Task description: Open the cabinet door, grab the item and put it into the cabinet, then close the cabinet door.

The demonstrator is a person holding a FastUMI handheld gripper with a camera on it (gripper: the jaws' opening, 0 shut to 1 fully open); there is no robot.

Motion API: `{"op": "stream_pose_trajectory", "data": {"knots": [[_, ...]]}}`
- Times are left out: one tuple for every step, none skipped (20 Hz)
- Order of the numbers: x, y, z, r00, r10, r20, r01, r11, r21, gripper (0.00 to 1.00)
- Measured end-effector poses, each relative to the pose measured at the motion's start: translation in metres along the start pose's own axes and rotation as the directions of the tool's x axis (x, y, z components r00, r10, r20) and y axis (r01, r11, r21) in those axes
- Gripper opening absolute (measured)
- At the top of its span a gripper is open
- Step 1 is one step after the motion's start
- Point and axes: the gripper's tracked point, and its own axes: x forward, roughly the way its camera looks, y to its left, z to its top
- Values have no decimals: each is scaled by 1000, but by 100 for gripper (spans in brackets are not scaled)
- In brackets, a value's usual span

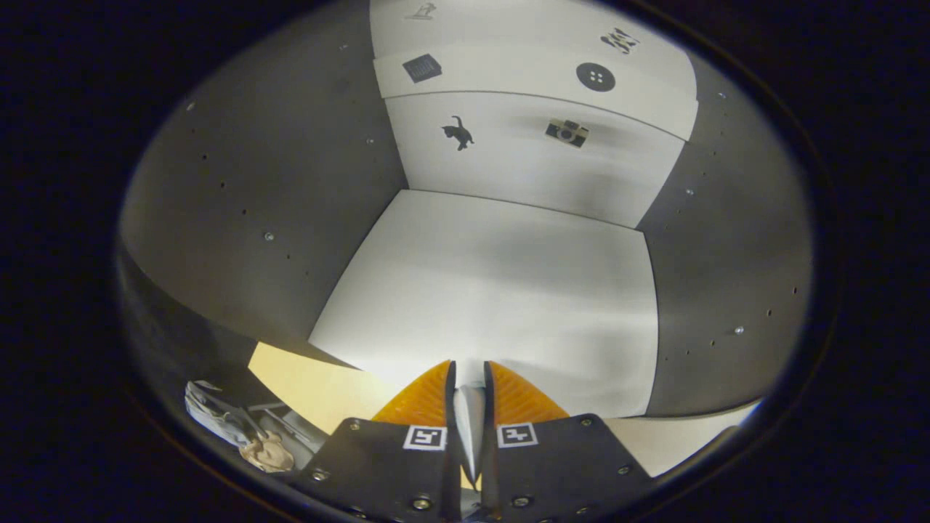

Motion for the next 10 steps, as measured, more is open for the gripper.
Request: {"op": "stream_pose_trajectory", "data": {"knots": [[0,1,1,1000,5,-4,-5,1000,7,11],[0,1,4,1000,6,-3,-6,1000,6,11],[-1,1,6,1000,4,-4,-4,1000,2,11],[0,1,9,1000,3,-2,-3,1000,2,11],[1,1,11,1000,0,-1,0,1000,0,11],[2,1,12,1000,-5,-2,5,1000,-7,11],[3,1,12,1000,-11,-3,11,1000,-13,12],[5,0,12,1000,-19,-5,19,1000,-23,11],[6,-1,13,1000,-26,-4,26,999,-32,11],[8,-1,14,999,-32,0,32,999,-37,11]]}}
